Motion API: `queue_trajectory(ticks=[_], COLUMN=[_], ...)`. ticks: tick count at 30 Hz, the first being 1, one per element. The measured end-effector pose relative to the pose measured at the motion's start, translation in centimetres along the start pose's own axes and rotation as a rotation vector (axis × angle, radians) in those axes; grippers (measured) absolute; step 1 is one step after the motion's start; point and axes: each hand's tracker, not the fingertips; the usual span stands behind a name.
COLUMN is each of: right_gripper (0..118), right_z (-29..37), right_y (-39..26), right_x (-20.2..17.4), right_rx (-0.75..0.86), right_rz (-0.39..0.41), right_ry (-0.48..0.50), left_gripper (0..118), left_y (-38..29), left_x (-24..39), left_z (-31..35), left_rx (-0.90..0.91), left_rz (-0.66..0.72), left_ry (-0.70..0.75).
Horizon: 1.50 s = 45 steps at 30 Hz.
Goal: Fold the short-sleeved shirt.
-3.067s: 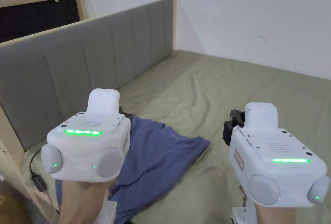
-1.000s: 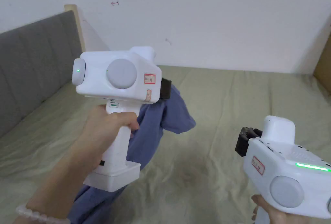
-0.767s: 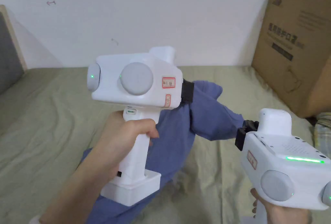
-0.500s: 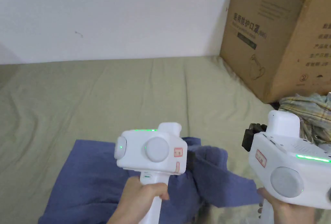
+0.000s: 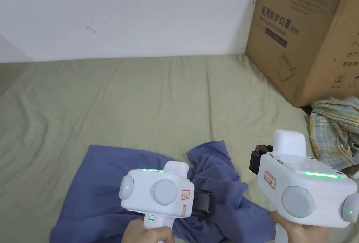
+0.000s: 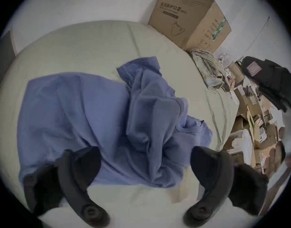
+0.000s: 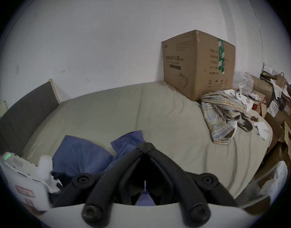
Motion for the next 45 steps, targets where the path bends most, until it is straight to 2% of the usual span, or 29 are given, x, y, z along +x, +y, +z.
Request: queue_trajectory(ticks=[4,5,6,7,8,9,14,16,18,26,27,28,30,33,37,41,43,45], right_gripper=[0,0,0,0,0,0,0,0,0,1,11,29,75,78,78,77,77,76], right_z=[-0.3,-0.4,-0.5,-0.6,-0.7,-0.9,-1.9,-2.4,-3.0,-6.9,-7.9,-8.8,-11.3,-14.5,-18.3,-22.3,-23.8,-25.6], right_y=[0.2,0.3,0.3,0.3,0.2,0.0,-1.4,-2.0,-2.4,-1.3,-0.8,-0.3,0.8,2.1,2.2,0.4,-0.6,-1.6], right_x=[-1.6,-2.0,-2.3,-2.5,-2.8,-3.1,-4.0,-3.7,-3.2,-1.7,-1.4,-1.2,-0.6,0.2,0.2,0.4,0.2,0.2], right_rx=[-0.014,-0.018,-0.022,-0.026,-0.034,-0.044,-0.106,-0.146,-0.177,-0.236,-0.245,-0.265,-0.334,-0.352,-0.453,-0.602,-0.638,-0.655], right_rz=[0.041,0.044,0.043,0.038,0.031,0.030,0.051,0.030,-0.008,-0.034,-0.046,-0.056,-0.068,-0.082,-0.045,-0.098,-0.059,0.026], right_ry=[0.033,0.041,0.052,0.066,0.076,0.087,0.094,0.091,0.107,0.104,0.101,0.099,0.113,0.103,0.087,0.102,0.099,0.079], left_gripper=[109,103,80,51,16,0,0,0,0,0,0,0,0,0,0,0,0,0], left_y=[0.5,0.5,0.5,0.3,-0.1,-0.6,-3.8,-4.3,-4.5,-3.0,-2.8,-2.5,-2.2,-1.5,-0.9,-0.4,-0.2,-0.2], left_x=[-2.5,-3.4,-4.4,-5.2,-6.1,-7.0,-10.8,-11.8,-12.4,-13.0,-13.1,-13.2,-13.5,-14.2,-15.1,-16.2,-16.5,-16.8], left_z=[4.5,5.8,7.3,8.3,9.1,9.6,9.6,9.5,9.3,7.4,7.0,6.7,6.0,5.7,5.3,4.8,4.5,4.4], left_rx=[0.056,0.086,0.122,0.145,0.152,0.141,0.084,0.090,0.096,0.078,0.070,0.062,0.051,0.047,0.050,0.043,0.033,0.028], left_rz=[0.007,0.016,0.029,0.035,0.034,0.035,0.099,0.134,0.135,0.108,0.100,0.092,0.083,0.091,0.109,0.125,0.126,0.127], left_ry=[0.018,0.036,0.063,0.088,0.130,0.167,0.274,0.310,0.319,0.322,0.322,0.322,0.327,0.321,0.330,0.340,0.342,0.347])
